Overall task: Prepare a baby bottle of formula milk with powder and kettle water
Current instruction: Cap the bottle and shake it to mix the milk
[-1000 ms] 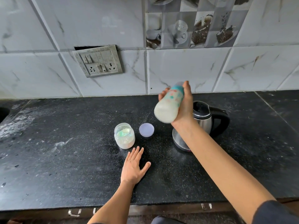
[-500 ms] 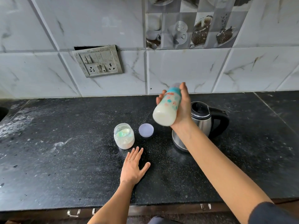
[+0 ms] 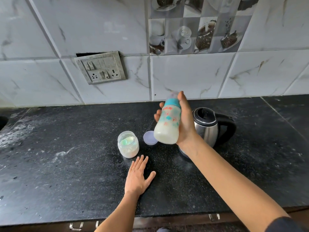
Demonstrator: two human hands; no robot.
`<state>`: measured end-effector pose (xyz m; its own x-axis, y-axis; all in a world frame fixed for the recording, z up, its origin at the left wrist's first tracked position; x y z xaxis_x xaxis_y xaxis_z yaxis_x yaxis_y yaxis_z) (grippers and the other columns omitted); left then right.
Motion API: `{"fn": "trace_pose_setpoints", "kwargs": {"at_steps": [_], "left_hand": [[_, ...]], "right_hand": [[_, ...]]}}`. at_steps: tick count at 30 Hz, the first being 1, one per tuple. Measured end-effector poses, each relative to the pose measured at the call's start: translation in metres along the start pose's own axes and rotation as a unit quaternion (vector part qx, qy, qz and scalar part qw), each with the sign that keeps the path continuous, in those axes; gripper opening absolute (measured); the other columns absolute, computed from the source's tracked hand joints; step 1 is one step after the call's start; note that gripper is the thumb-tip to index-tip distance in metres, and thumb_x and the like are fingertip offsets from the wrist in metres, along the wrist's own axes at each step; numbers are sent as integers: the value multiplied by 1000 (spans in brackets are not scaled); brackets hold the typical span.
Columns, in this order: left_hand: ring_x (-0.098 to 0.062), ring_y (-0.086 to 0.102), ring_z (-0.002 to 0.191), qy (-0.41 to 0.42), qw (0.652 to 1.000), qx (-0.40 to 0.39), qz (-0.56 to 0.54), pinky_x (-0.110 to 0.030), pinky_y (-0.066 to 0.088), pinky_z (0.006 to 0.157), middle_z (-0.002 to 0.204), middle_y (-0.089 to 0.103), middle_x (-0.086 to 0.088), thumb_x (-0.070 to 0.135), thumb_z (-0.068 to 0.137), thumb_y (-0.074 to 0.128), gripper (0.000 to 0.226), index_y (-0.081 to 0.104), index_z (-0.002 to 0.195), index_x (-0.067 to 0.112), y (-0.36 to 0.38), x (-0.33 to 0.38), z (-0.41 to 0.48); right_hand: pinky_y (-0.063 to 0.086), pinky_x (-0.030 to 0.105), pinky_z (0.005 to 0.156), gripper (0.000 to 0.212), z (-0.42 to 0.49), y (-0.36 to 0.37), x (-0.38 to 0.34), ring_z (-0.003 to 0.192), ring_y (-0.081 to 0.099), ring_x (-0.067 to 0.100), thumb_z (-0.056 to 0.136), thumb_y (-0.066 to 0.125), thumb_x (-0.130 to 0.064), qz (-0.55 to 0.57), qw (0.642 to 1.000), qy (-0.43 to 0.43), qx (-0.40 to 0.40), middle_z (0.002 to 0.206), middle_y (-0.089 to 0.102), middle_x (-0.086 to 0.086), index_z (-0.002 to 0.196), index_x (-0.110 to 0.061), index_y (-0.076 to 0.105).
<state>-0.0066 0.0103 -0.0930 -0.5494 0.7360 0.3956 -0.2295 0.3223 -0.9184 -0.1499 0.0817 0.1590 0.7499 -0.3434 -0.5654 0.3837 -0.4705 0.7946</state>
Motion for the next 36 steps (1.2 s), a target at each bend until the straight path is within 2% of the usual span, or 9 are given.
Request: {"fn": "trace_pose_setpoints", "kwargs": {"at_steps": [3,7,11,16,18,24,28,33,36], "left_hand": [[0,-6,142,2,1000,0,1,-23,-9,116,158,8,10,70,86,28,76,13,151,32,0,2,0],[1,-7,141,-1,1000,0,-3,-23,-9,116,158,8,9,69,87,30,75,13,151,32,0,1,-1],[2,-8,139,2,1000,2,-3,-22,-9,116,158,8,9,67,89,33,74,14,151,31,-1,3,-1],[3,-8,139,5,1000,4,-7,-22,-9,116,158,10,9,67,89,33,74,14,150,31,-1,2,-1],[2,-8,139,7,1000,3,-6,-22,-9,116,158,9,9,67,89,33,74,14,151,31,-2,2,-1],[-1,-5,143,7,1000,3,-11,-23,-7,117,158,9,9,68,87,30,75,14,150,31,-2,2,-1],[0,-7,141,8,1000,3,-9,-24,-8,117,158,8,9,68,89,32,75,13,151,30,-1,2,-1],[1,-9,140,8,1000,4,-9,-22,-10,116,158,6,10,68,89,31,74,12,151,31,-2,1,-1],[0,-7,141,11,1000,6,-10,-23,-9,116,158,7,9,67,89,32,74,13,151,31,-2,1,-1]], "right_hand": [[56,26,56,49,7,3,-12,51,60,17,88,51,-56,89,994,-53,26,65,57,4,96,-7,53],[56,28,55,48,1,2,3,53,60,16,90,48,-55,-8,1000,-10,-1,67,60,3,83,-9,57],[57,26,56,50,6,5,-11,53,61,16,88,51,-57,78,996,-38,1,66,59,3,82,-8,58],[54,25,53,50,-6,8,1,52,59,14,79,44,-56,-54,996,-6,-77,69,61,0,61,-21,74],[54,24,53,54,-1,8,-4,52,59,15,85,45,-54,30,997,-21,-73,71,59,1,59,-17,73],[54,25,51,41,-5,14,10,51,60,17,82,45,-52,-8,996,-19,-81,71,60,3,73,-25,74],[55,25,53,51,4,14,6,54,61,15,89,48,-54,77,996,-17,-41,70,59,3,73,-10,67],[54,24,53,48,0,16,13,52,60,15,84,44,-53,-15,998,-17,-60,70,60,1,65,-21,75],[55,24,53,57,9,15,-1,54,61,16,90,47,-55,100,993,-38,-52,70,59,3,65,-8,69]]}}
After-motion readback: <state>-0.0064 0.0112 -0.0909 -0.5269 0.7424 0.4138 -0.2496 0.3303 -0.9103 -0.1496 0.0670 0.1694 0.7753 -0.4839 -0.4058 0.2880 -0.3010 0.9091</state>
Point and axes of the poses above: each hand's wrist, its own z-axis towards the middle knuckle, its own y-axis out of the palm, x = y × z, the point moved 3 cm from there along z, towards the middle knuckle
